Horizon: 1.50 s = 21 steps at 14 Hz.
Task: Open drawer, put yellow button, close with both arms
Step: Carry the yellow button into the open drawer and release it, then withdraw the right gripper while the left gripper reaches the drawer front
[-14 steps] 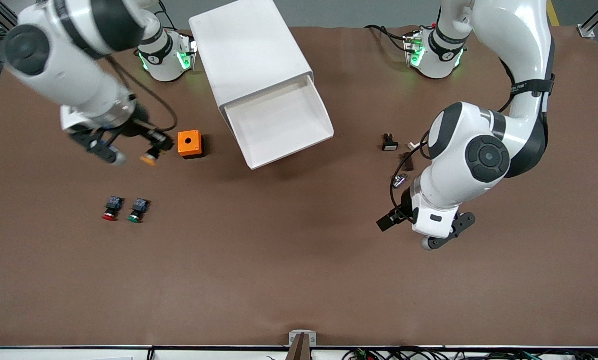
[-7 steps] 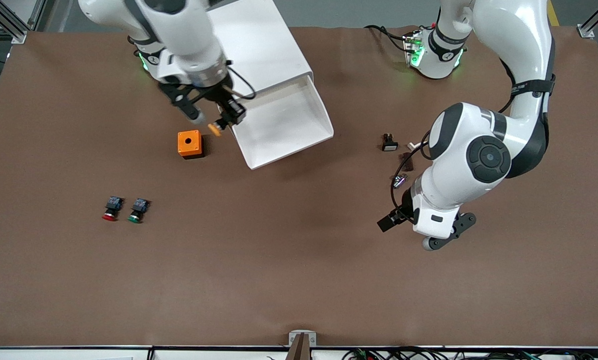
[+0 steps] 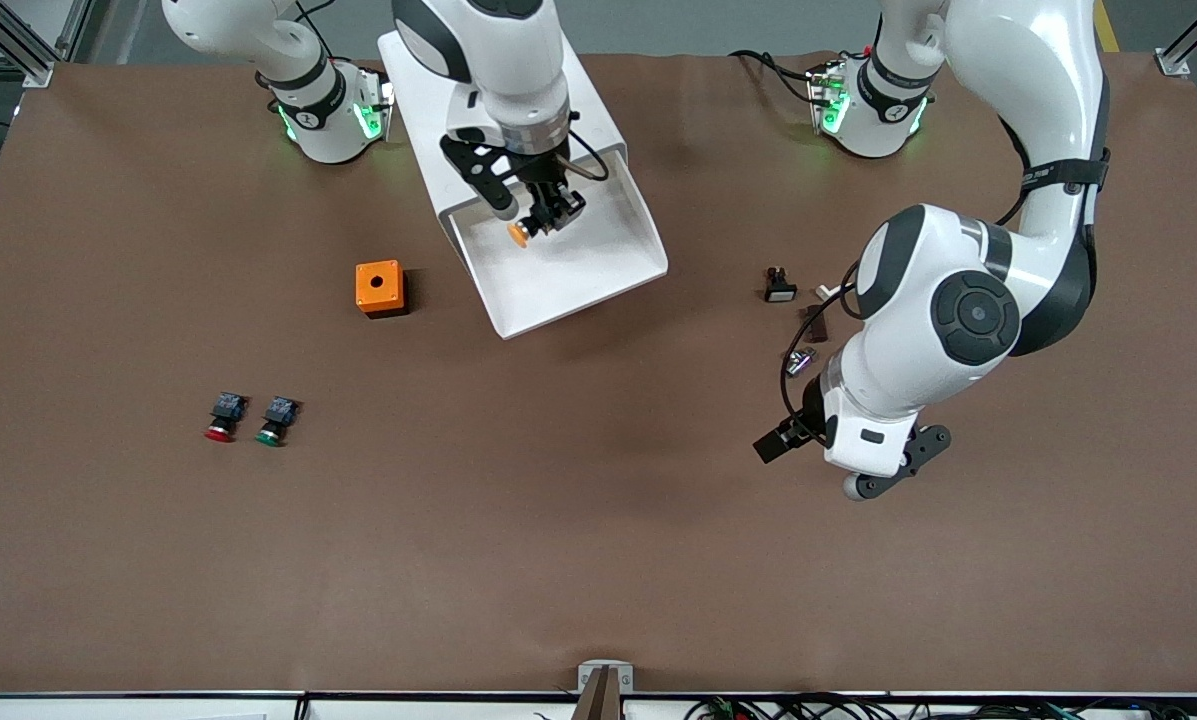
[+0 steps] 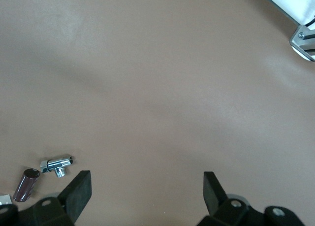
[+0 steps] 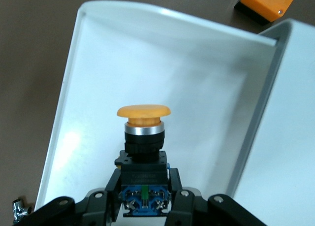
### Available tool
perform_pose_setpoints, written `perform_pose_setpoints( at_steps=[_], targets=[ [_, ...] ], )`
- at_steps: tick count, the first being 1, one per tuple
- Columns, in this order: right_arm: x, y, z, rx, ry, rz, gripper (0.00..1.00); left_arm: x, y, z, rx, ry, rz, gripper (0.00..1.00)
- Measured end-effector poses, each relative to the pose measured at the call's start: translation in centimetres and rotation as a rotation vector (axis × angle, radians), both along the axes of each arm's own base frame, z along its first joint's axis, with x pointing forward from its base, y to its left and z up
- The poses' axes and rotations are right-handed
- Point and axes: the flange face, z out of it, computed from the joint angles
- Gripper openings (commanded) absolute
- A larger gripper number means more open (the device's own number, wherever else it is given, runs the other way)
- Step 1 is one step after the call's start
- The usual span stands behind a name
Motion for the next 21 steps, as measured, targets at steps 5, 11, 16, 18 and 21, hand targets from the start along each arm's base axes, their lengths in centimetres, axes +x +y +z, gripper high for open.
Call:
perform_pose_setpoints(
  at_steps=[5, 11, 16, 18, 21],
  targets=[
    [-0.3, 2.9, -3.1, -0.008, -0.002, -0.038, 0.0, -1.8, -3.8, -0.5, 0.001, 0.01, -0.058, 1.0],
    [0.1, 3.7, -4.1, -0.016, 0.001, -0.055, 1.0, -4.6, -9.4, -2.6, 0.014, 0.038, -0.139, 1.0],
    [1.3, 4.3, -0.3, 0.022, -0.034, 0.008, 1.0, -7.0, -13.0, -3.8, 0.029, 0.071, -0.141, 1.0],
    [2.7, 3.4, 2.9, 0.005, -0.03, 0.133, 1.0, -8.4, -15.1, -4.3, 0.036, 0.085, -0.132, 1.0],
    [6.9, -0.9, 7.3, -0.019, -0.013, 0.305, 1.0, -10.4, -17.7, -4.9, 0.044, 0.097, -0.136, 1.0]
  ],
)
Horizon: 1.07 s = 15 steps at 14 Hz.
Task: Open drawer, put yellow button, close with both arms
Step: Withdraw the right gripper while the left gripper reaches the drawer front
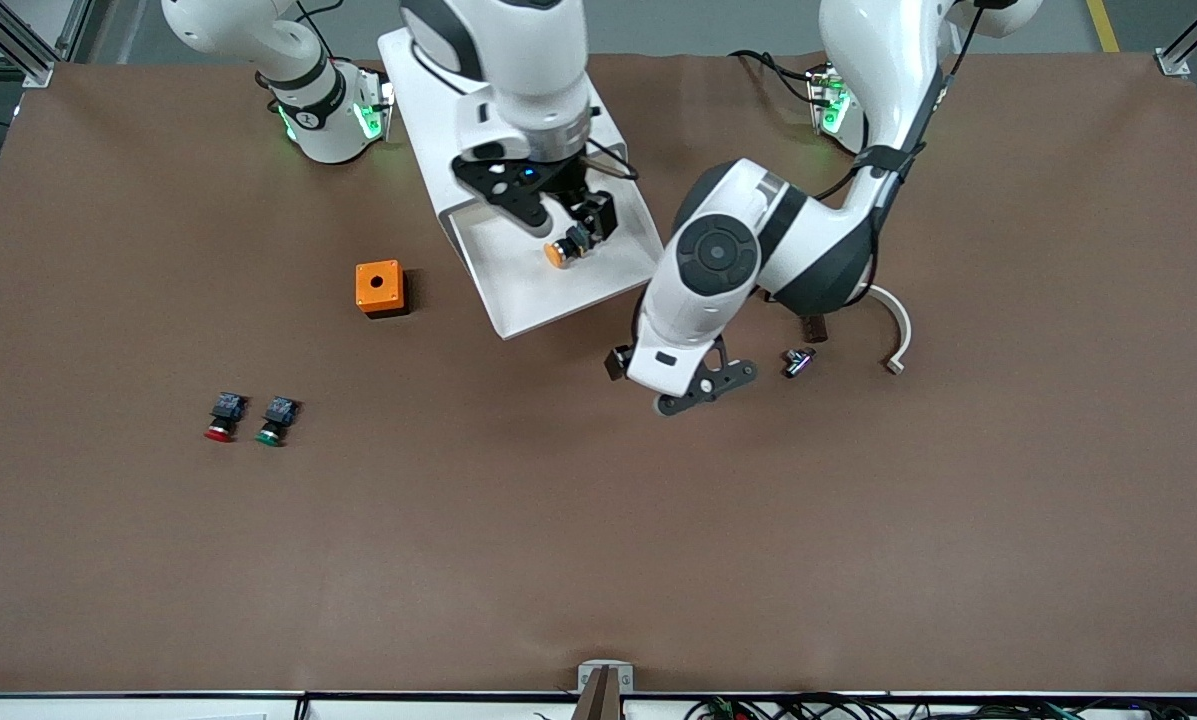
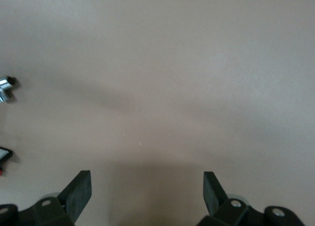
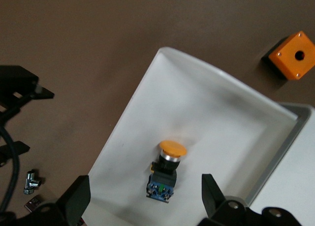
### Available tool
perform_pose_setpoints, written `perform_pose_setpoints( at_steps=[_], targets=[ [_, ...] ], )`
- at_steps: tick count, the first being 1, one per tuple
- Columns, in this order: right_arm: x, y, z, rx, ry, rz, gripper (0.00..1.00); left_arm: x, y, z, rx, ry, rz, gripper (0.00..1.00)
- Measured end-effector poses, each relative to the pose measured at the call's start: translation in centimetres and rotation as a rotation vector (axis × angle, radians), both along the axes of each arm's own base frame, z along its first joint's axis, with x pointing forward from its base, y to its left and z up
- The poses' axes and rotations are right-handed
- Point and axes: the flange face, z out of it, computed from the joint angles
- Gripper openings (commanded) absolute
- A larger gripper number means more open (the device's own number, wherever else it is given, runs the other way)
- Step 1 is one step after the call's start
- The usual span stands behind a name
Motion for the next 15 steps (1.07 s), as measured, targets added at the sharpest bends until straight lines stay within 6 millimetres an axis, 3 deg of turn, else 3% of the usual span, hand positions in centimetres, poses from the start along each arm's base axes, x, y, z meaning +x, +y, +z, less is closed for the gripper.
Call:
perform_pose_setpoints(
  at_steps=[3, 7, 11, 15],
  targets=[
    [4.9, -7.2, 2.5, -0.023, 0.032, 0.146, 1.0, -1.7, -2.1, -0.3, 0.006, 0.006, -0.003, 1.0],
    [10.2, -20.0, 5.7, -0.02, 0.098, 0.379, 1.0, -4.2, -4.8, -0.3, 0.006, 0.014, -0.006, 1.0],
    [12.3, -30.7, 6.2, 0.01, 0.176, 0.556, 1.0, -5.8, -6.6, -0.5, -0.034, 0.062, 0.011, 1.0],
    [13.8, -41.2, 6.0, 0.049, 0.193, 0.597, 1.0, -6.2, -7.1, -0.8, -0.074, 0.116, 0.062, 1.0]
  ],
)
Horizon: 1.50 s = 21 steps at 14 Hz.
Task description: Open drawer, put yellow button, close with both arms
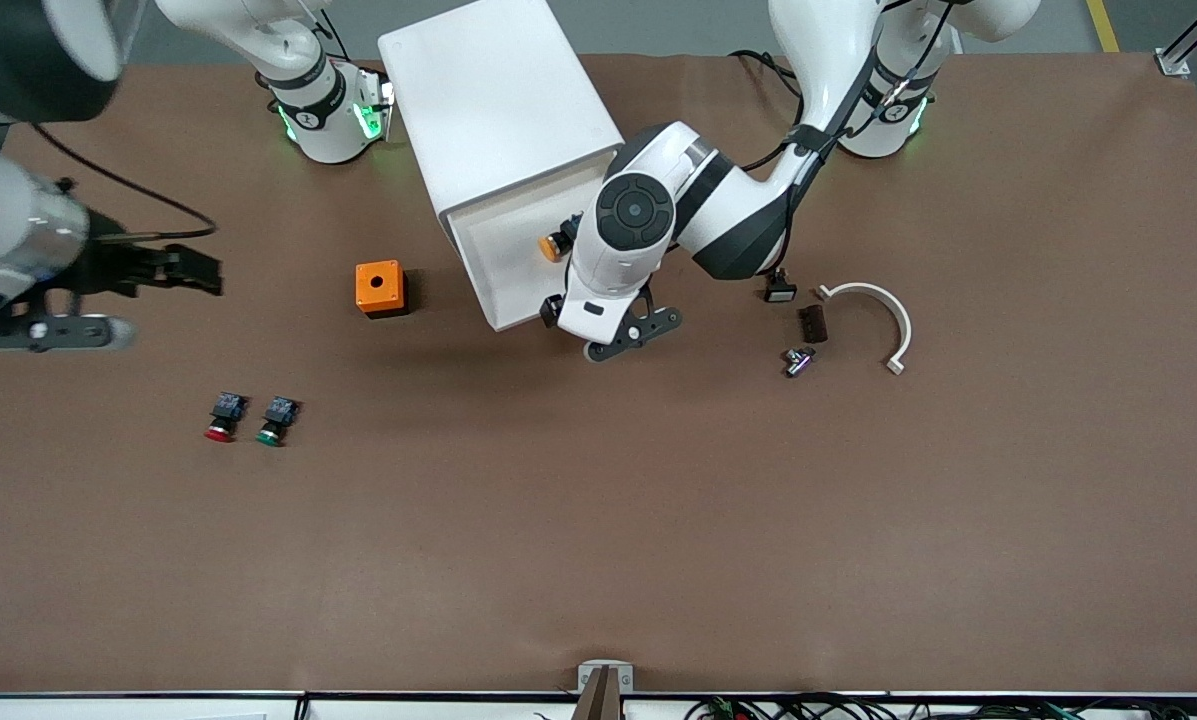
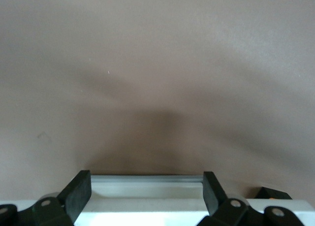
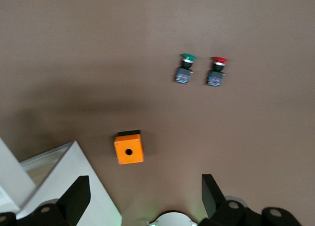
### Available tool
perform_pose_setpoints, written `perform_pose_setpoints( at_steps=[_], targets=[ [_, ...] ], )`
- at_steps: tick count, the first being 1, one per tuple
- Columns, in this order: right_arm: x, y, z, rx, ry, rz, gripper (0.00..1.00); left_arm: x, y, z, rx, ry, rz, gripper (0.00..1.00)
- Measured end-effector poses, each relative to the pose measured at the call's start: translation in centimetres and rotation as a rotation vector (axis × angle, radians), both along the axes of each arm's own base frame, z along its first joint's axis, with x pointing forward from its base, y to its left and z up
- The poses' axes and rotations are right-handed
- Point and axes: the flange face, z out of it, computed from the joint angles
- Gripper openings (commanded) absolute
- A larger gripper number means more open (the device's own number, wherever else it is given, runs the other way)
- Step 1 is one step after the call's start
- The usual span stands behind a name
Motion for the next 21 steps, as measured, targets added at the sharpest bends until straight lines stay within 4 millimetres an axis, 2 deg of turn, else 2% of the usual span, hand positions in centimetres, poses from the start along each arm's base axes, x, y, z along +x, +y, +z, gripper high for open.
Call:
perform_pose_setpoints(
  at_steps=[2, 6, 8, 11, 13, 18, 21],
  targets=[
    [0.1, -2.7, 0.0, 0.0, 0.001, -0.021, 1.0, -0.6, -0.6, -0.2, -0.021, 0.031, 0.017, 1.0],
    [0.1, -3.2, 0.0, -0.04, 0.002, -0.021, 1.0, -2.3, -2.3, -0.8, -0.072, 0.112, 0.054, 1.0],
    [-0.1, -4.2, 0.3, -0.049, 0.005, -0.038, 1.0, -3.4, -3.3, -0.9, -0.075, 0.135, 0.068, 1.0],
    [-0.5, -8.2, 1.7, -0.045, -0.001, -0.106, 1.0, -5.8, -5.2, -1.1, -0.074, 0.165, 0.068, 1.0],
    [-0.6, -9.8, 2.8, -0.035, -0.025, -0.135, 1.0, -7.4, -6.4, -1.3, -0.073, 0.185, 0.058, 1.0],
    [-1.1, -9.5, 4.7, -0.008, -0.06, -0.135, 1.0, -8.3, -7.0, -1.5, -0.08, 0.215, 0.057, 1.0],
    [-3.1, -9.5, 7.6, 0.005, -0.096, -0.131, 1.0, -8.7, -7.2, -2.0, -0.098, 0.257, 0.074, 1.0]
  ],
)
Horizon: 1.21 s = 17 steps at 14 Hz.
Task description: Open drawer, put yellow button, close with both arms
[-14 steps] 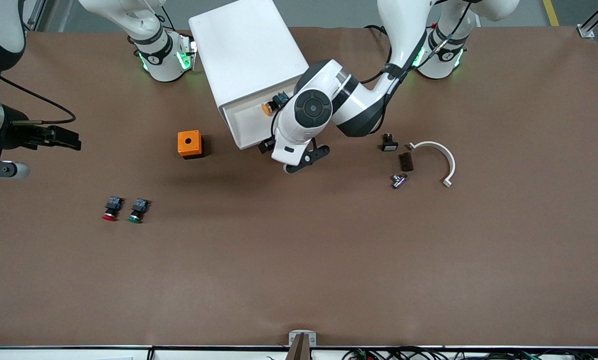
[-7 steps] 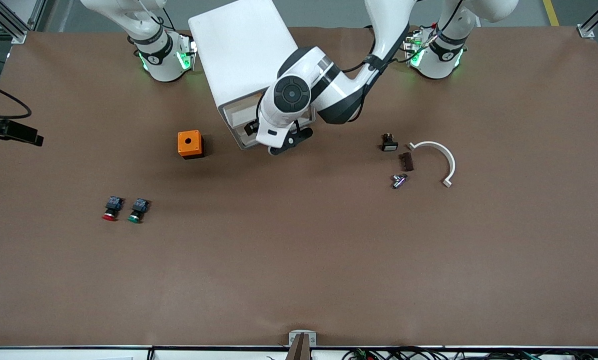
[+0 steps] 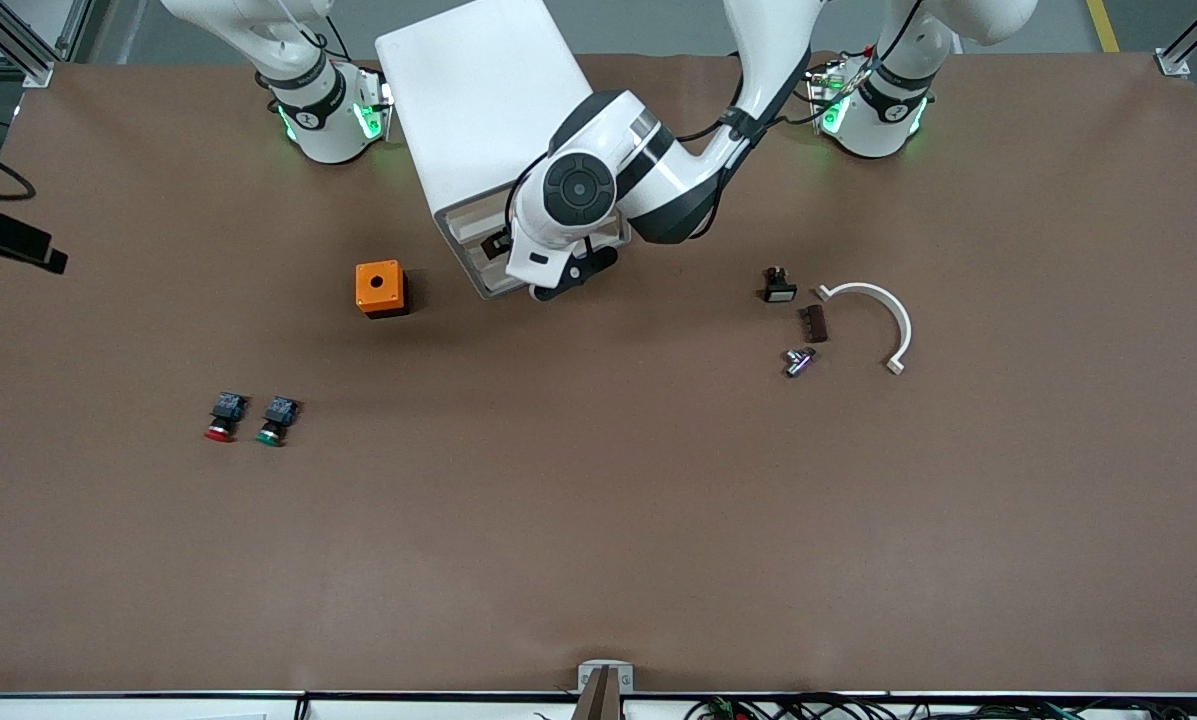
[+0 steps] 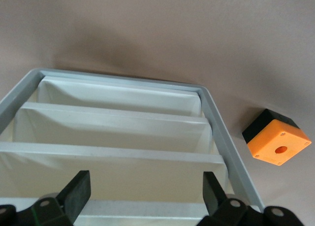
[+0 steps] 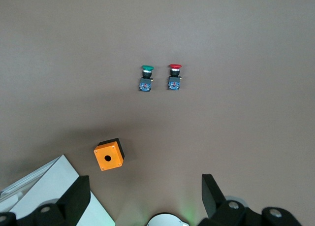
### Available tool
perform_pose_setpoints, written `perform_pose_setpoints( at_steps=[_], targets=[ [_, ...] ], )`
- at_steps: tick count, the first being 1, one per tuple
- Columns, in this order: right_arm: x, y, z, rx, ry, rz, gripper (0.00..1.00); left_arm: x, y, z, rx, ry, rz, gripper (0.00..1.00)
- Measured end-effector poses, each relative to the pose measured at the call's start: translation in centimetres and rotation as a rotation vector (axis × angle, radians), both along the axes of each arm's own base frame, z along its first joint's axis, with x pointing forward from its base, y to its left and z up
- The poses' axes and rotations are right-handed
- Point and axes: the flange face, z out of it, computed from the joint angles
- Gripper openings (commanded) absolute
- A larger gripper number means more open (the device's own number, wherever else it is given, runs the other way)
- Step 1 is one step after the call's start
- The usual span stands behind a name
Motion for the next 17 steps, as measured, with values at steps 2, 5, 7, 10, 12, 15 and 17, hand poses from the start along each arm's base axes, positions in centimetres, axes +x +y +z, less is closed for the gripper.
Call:
perform_pose_setpoints(
  at_steps=[2, 5, 7, 10, 12, 15, 17],
  targets=[
    [-1.6, -0.7, 1.3, 0.007, -0.008, 0.016, 1.0, -0.1, 0.0, -0.4, 0.002, 0.009, 0.004, 1.0],
    [-3.0, -3.4, 0.8, 0.022, 0.009, 0.041, 1.0, -0.1, -0.1, -0.8, 0.008, 0.018, 0.012, 1.0],
    [-3.3, -3.3, 0.2, 0.027, 0.022, 0.05, 1.0, -0.3, -0.2, -1.1, 0.015, 0.029, 0.025, 1.0],
    [-4.1, -1.3, -0.1, 0.024, 0.008, 0.045, 1.0, -0.7, -0.6, -1.7, 0.003, 0.073, 0.048, 1.0],
    [-5.2, -0.8, -0.1, 0.025, -0.003, 0.04, 1.0, -0.8, -0.7, -2.0, 0.004, 0.081, 0.052, 1.0],
    [-6.2, -0.8, -0.3, 0.028, -0.009, 0.038, 1.0, -0.8, -0.7, -2.4, 0.008, 0.086, 0.056, 1.0],
    [-6.4, -0.8, -0.3, 0.028, -0.015, 0.038, 1.0, 0.4, 0.0, -2.6, 0.012, 0.069, 0.078, 1.0]
  ],
)
